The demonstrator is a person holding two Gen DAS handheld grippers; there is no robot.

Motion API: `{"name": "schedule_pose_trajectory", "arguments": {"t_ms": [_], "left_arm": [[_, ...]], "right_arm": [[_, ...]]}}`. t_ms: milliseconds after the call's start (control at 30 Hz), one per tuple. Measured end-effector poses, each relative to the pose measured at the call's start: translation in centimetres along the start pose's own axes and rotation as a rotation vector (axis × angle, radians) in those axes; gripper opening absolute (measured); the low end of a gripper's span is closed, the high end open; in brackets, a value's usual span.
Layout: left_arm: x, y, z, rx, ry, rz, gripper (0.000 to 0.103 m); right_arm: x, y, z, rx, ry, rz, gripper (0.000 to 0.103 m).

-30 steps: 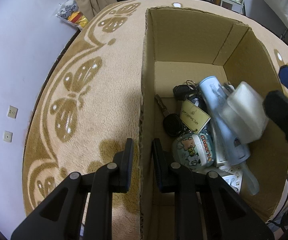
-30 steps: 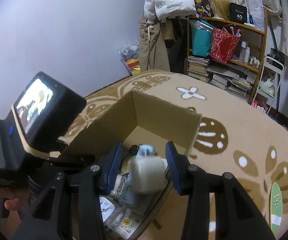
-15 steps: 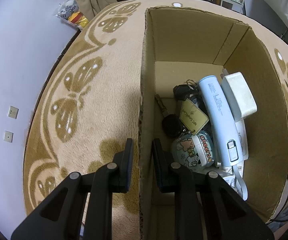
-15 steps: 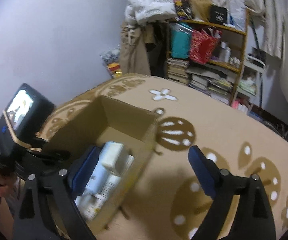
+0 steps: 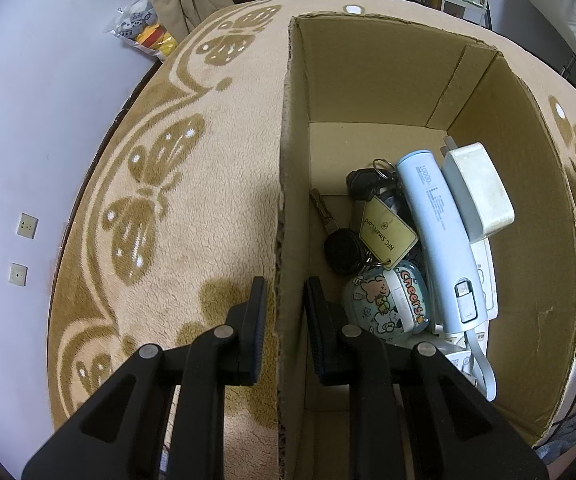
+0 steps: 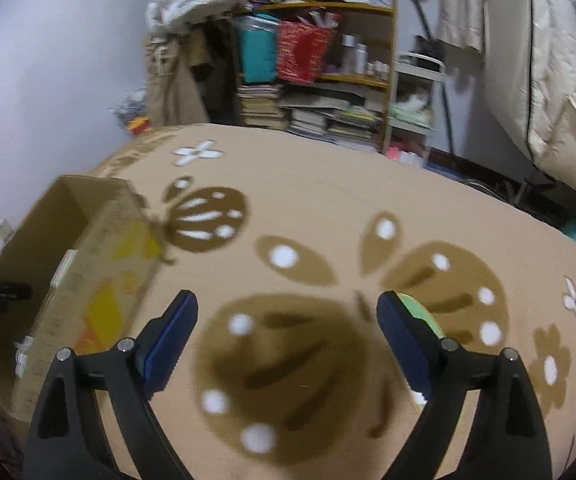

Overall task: Organize rigid objects
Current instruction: 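Move the right gripper to the green oval board and close on it, then lift the green oval board with the right gripper over the box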

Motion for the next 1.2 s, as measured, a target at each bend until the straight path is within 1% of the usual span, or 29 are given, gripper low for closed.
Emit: {"name": "schedule_pose_trajectory", "arguments": {"t_ms": [167,300,533,667,800,833,900,1033,1067,1200], "left_arm": [[0.0,-0.1,0.0,0.003,0.001,0.003,0.020],[0.1,-0.1,0.0,0.009,0.001,0.006,0.020],[0.1,0.0,0.0,0.013,0.001,0.011,0.020],[0.1,0.0,0.0,0.018,0.000,0.014,0.020],[0.1,0.1,0.0,0.018,0.000,0.014,0.020],[0.1,0.1,0.0,0.020,0.000,0.016,0.020],[0.1,0.0,0.0,0.021,0.001,0.017,0.020],[0.1,0.1,0.0,0.019,0.000,0.015,0.020],[0.1,0.1,0.0,0.017,0.000,0.014,0.020],[0.1,0.0,0.0,0.017,0.000,0.014,0.020]], "right_arm": [[-0.5,3.2,1.6,-0.035,-0.040,0.047,0.096],[-1.6,5.2,2.9,-0.069,-0.080,0.064,0.096],[-5.0,8.9,5.2,-0.131,-0.158,0.149,0.096],[-6.4,9.9,5.8,-0.142,-0.182,0.166,0.096],[-6.7,10.2,6.0,-0.138,-0.191,0.175,0.096],[-6.8,10.2,6.1,-0.143,-0.193,0.172,0.095],[-6.8,10.3,6.1,-0.163,-0.191,0.158,0.088],[-6.5,10.3,5.8,-0.169,-0.185,0.153,0.067],[-6.5,10.3,5.7,-0.170,-0.184,0.153,0.065],[-6.4,9.7,5.3,-0.164,-0.165,0.148,0.064]]}}
Point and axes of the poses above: each gripper's, at about its wrist camera, not at the fingertips, and z roughly the way its jaws point, y to its right, x to its top, the point moved 8 cm from there along z, roughly the way its jaws point, and after that the axes turned 1 degree about z, right-handed, at the moved point
